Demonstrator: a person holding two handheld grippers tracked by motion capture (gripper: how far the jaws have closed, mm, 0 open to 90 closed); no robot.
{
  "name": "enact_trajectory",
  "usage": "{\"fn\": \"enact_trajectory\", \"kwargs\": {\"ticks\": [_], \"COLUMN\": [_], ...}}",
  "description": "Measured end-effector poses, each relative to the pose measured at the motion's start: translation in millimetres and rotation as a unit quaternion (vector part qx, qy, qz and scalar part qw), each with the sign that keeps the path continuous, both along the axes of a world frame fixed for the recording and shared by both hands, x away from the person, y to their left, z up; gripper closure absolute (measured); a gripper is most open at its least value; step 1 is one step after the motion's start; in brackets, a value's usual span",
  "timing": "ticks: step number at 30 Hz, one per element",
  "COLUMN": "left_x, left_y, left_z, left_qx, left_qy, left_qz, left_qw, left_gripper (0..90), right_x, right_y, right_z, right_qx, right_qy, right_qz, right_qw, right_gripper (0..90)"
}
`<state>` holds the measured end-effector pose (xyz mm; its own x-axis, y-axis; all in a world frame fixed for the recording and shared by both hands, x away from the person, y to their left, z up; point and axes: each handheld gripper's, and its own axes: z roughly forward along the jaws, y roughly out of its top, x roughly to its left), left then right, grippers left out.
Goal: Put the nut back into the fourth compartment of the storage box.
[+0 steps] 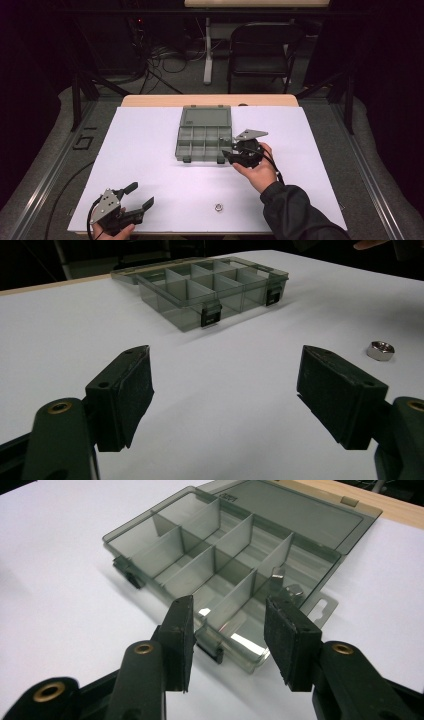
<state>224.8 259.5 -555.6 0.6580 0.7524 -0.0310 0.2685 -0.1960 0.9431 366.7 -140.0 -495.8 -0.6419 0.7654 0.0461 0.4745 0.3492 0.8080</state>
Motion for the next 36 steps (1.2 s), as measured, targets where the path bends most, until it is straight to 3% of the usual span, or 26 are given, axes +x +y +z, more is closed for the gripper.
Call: {"fn": "enact_trajectory", "kwargs": {"ticks": [10,23,26,36], "left_x": [1.2,0.3,0.0,0.3], "left_y": [-1.9,-1.6,-1.7,0.7], "left_z": [0.1,0.0,0.1,0.6], "left_qx": [0.003,0.001,0.001,0.005], "left_qy": [0.000,0.000,0.000,-0.002], "left_qz": [-0.004,0.000,0.001,0.002], "left_qw": [1.0000,1.0000,1.0000,1.0000], "left_gripper": [22.4,22.4,22.3,22.4], "right_x": [-25.1,-74.9,-83.8,-107.8], "right_y": [-4.2,-4.2,-4.8,1.1], "right_z": [-9.1,-36.3,-39.7,-52.6], "right_qx": [0.026,0.021,0.030,0.024], "right_qy": [0.000,-0.007,-0.003,0.003], "right_qz": [0.011,0.048,0.054,0.075], "right_qw": [0.9996,0.9986,0.9981,0.9969], "right_gripper": [55.5,59.8,59.8,59.7]}}
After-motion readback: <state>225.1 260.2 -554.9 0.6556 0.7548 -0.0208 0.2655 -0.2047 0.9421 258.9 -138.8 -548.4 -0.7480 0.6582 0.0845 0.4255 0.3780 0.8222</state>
